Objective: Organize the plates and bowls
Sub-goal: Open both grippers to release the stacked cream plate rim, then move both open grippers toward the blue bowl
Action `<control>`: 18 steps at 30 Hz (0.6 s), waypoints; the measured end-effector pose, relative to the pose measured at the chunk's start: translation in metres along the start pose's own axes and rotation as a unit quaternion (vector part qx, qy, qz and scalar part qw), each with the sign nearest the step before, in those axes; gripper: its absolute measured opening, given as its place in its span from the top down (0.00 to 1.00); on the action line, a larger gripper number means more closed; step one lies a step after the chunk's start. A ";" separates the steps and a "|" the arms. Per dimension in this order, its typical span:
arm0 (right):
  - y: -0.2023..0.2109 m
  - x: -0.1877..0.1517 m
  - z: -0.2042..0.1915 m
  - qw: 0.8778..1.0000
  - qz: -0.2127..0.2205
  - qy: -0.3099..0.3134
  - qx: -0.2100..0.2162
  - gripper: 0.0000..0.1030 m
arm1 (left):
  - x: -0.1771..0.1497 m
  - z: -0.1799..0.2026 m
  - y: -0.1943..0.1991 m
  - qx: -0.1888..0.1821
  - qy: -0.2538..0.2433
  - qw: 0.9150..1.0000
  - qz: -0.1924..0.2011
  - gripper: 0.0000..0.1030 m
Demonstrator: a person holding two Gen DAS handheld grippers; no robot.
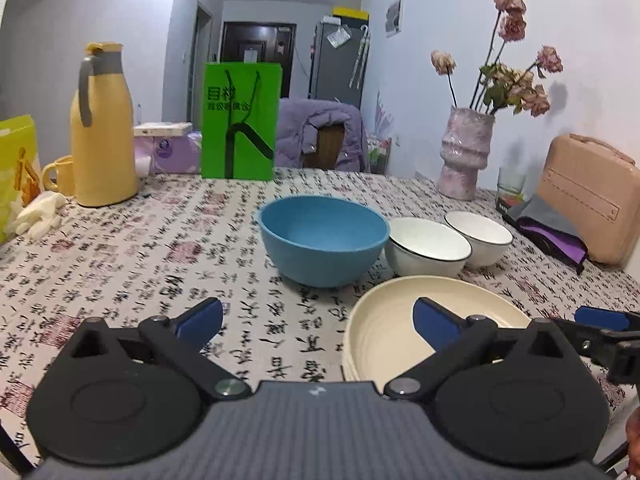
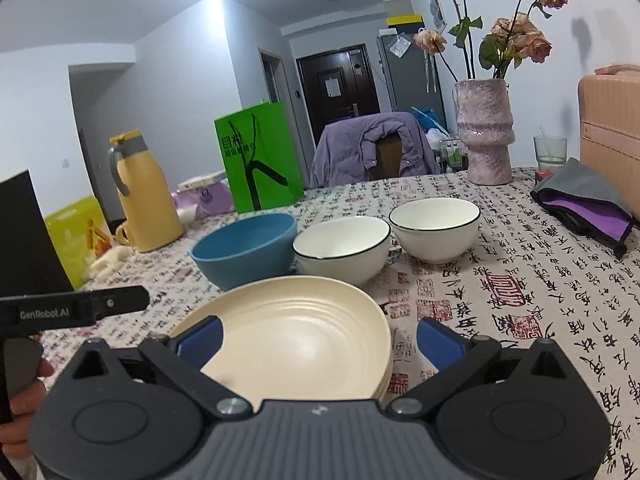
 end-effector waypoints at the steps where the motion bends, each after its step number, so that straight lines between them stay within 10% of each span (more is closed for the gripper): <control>1: 0.001 0.000 0.000 1.000 0.002 -0.002 0.000 0.00 | 0.000 -0.002 0.003 0.002 0.000 1.000 0.004 0.00; 18: 0.002 0.001 -0.002 1.000 0.009 -0.005 -0.004 0.00 | -0.002 -0.050 0.029 0.033 0.022 0.999 0.036 0.00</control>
Point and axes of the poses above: each gripper's, at about its wrist camera, not at the fingertips, and y roughly against the way its jaws point, z to its right, x to its top, the point moved 7 cm from there along -y, roughly the way its jaws point, and after that the axes turned 3 degrees about -x, right-handed, at the moved point
